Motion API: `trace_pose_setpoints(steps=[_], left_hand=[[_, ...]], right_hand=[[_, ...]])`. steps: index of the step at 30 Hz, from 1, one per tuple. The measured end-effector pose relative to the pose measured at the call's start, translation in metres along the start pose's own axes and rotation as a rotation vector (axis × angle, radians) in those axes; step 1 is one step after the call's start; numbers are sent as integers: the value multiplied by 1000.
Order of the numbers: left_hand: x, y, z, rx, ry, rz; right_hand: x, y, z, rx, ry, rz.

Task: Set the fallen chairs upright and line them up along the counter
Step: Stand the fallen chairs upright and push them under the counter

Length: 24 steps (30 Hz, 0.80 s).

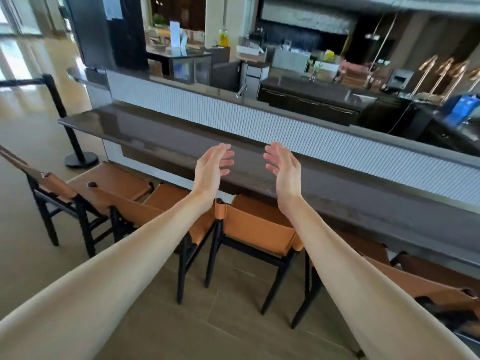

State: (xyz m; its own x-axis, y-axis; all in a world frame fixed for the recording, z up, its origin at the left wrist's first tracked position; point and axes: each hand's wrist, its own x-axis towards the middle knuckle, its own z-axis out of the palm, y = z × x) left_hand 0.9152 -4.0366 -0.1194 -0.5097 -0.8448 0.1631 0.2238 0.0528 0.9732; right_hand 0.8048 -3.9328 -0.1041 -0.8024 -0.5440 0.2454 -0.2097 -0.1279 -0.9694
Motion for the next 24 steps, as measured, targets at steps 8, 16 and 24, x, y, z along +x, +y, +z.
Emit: trace_pose_setpoints(steps=[8,16,24], left_hand=[[-1,39,-143,19,97,55],[35,35,-338,1,198,-53],[70,31,-443,115,143,-176]], right_hand=[[-42,-23,114,0,-116,-16],[-83,-4,295,65,-124,65],[-99,26,404,16,-96,153]])
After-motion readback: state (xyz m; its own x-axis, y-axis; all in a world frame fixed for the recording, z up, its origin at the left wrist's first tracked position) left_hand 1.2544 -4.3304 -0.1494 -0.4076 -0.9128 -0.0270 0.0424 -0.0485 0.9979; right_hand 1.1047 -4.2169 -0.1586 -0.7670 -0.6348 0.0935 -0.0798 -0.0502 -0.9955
